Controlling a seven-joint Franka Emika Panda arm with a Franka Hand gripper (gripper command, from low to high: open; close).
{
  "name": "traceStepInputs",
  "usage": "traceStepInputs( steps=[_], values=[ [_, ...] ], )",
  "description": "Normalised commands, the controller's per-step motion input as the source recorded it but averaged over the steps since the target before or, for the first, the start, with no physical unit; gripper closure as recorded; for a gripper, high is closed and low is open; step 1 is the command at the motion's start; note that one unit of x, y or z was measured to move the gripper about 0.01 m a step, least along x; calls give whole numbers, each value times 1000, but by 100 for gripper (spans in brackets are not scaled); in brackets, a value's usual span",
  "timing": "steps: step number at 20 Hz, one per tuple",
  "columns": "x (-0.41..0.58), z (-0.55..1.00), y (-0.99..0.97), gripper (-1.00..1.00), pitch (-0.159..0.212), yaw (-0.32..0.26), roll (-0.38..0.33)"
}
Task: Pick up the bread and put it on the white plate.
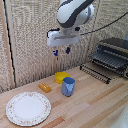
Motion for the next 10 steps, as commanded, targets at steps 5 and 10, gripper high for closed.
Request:
traceStepInputs(
  steps=[5,10],
  values=[
    [317,-273,563,-100,10,82,-84],
    [333,-272,520,-100,0,139,-83]
  ],
)
